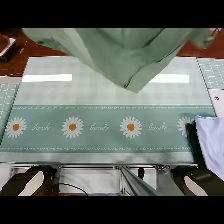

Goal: Fold the shirts.

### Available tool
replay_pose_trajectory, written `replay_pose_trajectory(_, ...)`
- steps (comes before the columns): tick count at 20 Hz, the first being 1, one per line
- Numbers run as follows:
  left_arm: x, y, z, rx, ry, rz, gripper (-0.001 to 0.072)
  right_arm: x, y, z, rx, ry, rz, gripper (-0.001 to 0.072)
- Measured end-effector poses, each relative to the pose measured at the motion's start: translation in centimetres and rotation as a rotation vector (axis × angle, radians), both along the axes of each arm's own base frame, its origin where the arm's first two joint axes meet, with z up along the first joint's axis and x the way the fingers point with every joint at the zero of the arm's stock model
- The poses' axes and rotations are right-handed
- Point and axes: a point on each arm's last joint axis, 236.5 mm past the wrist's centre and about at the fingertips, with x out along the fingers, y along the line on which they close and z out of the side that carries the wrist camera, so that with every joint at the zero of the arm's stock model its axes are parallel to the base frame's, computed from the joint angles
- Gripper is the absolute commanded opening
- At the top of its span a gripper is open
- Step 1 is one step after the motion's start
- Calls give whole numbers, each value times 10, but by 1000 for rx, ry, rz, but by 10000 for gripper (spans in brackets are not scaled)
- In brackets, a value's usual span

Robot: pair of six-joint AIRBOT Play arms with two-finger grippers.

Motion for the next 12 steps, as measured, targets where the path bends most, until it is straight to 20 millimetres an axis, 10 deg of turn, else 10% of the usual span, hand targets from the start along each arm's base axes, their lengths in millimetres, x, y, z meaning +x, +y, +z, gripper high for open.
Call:
replay_pose_trajectory(2,-42,8,29,74,-100,75,16,-32,-24,29,-38,-88,-71,18)
replay_pose_trajectory(5,-86,17,23,254,-106,215,16,-67,-57,39,-95,-122,-181,18)
replay_pose_trajectory(9,-107,39,-50,408,111,346,17,-74,-96,-12,-180,38,-323,18)
replay_pose_trajectory(12,-96,40,-139,378,336,278,17,-53,-107,-89,-242,247,-373,17)
